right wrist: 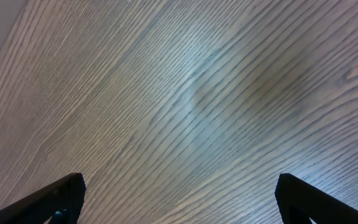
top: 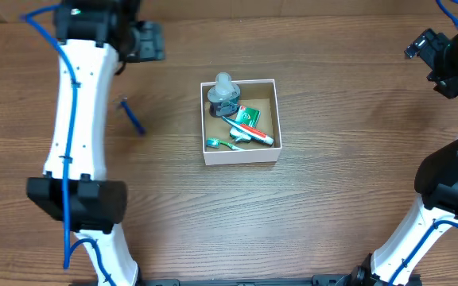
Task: Pack container
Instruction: 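Grasp the blue razor with the left gripper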
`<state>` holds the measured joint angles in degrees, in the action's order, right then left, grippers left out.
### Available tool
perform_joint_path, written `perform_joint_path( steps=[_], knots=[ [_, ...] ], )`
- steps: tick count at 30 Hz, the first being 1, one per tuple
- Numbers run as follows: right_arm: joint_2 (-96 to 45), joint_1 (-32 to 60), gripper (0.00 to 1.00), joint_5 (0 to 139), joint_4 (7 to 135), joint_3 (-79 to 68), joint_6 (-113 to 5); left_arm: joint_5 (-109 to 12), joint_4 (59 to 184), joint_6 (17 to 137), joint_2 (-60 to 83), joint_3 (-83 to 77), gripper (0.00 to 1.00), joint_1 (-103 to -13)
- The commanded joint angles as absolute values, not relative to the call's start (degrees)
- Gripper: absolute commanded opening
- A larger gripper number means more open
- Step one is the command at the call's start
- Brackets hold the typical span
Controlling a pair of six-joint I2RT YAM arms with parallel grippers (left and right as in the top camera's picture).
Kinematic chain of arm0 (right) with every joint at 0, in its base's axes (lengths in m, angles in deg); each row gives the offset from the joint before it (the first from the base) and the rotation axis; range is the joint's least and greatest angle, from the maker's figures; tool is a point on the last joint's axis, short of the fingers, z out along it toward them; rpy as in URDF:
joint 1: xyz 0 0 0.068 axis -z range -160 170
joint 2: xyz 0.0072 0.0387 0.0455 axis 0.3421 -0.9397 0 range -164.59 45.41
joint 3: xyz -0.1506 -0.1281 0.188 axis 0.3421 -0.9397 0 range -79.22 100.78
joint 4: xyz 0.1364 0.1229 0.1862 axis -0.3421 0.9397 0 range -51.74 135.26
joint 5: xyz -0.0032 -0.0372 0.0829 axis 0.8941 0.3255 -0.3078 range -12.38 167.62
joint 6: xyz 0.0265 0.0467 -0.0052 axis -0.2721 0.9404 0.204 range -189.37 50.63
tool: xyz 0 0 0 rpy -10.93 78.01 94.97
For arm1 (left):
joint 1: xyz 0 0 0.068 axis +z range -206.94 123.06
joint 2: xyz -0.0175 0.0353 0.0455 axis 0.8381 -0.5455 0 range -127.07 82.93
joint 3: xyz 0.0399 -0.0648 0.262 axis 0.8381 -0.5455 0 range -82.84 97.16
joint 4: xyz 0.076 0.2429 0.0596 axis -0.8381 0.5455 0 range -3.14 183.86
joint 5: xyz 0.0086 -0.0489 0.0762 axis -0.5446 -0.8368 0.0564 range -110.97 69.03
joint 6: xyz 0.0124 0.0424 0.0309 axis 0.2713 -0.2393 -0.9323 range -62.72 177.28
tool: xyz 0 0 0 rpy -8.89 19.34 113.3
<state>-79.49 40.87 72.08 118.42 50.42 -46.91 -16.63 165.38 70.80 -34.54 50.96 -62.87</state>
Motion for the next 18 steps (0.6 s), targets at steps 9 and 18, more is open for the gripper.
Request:
perform_joint_path(
  steps=[9, 18],
  knots=[
    [-78.46, 40.69, 1.0, 72.45, 118.12, 52.0, -46.8, -19.1, 138.7, 97.81, -34.0, 7.31, 0.81, -57.34],
    [-78.46, 40.69, 1.0, 72.45, 118.12, 52.0, -46.82, -14.34, 121.14, 101.68, -34.02, -8.07, 0.73, -57.32]
  ],
)
